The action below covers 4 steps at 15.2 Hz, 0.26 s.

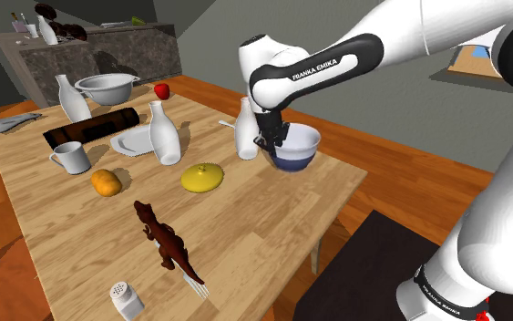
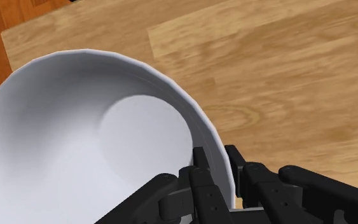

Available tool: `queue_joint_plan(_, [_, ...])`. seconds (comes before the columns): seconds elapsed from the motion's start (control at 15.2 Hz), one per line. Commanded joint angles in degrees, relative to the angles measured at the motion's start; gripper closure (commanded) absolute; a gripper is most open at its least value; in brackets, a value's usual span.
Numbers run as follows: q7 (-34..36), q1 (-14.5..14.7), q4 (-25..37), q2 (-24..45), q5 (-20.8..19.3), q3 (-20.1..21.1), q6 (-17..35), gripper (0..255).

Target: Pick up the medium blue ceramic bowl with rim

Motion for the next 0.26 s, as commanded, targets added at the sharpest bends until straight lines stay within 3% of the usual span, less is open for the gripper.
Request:
queue_joint_plan(0.0, [-0.35, 0.01, 1.14, -0.49, 0.18, 0.02, -1.56, 255])
queue_joint_plan(0.2, [-0.52, 0.02, 1.75, -0.72, 0.27, 0.04, -2.38, 255])
